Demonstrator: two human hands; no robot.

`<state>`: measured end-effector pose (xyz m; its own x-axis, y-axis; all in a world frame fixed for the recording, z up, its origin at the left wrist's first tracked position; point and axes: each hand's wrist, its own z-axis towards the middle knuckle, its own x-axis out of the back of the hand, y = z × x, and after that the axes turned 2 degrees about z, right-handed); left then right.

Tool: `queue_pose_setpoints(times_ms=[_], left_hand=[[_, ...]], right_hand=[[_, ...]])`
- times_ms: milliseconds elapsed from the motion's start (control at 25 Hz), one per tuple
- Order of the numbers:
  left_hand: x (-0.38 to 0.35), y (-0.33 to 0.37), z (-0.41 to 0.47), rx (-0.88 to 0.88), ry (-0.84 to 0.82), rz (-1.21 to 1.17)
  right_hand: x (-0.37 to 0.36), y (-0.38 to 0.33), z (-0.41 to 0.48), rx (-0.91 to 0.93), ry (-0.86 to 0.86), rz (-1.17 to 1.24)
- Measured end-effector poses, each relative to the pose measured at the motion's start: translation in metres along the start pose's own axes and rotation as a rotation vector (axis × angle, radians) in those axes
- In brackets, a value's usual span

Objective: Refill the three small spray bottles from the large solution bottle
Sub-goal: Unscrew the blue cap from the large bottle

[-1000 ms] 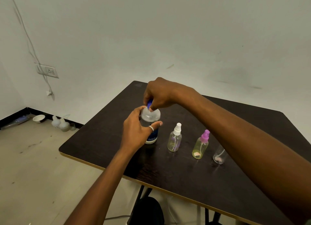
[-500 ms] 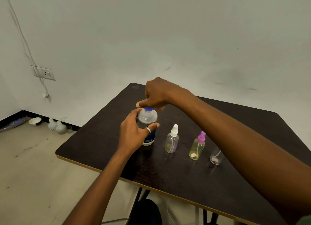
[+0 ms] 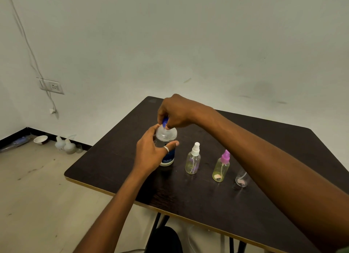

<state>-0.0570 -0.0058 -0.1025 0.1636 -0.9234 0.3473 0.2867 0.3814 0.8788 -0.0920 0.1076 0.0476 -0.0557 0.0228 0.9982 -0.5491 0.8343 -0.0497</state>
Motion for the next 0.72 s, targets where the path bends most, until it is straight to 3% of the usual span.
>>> queue_pose_setpoints(times_ms=[280, 520, 720], left_hand=[[0.005, 0.002, 0.004, 0.052, -0.090, -0.058], [0.027, -0.005, 0.014, 0.117, -0.205, -0.189], [0.026, -0.006, 0.014, 0.161, -0.205, -0.274]], right_hand=[[0.010, 0.003, -0.009, -0.056, 0.076, 0.119], [-0.002, 0.001, 0.000, -0.172, 0.103, 0.063], [-0.007, -0.002, 0.003, -0.136, 0.097, 0.009]])
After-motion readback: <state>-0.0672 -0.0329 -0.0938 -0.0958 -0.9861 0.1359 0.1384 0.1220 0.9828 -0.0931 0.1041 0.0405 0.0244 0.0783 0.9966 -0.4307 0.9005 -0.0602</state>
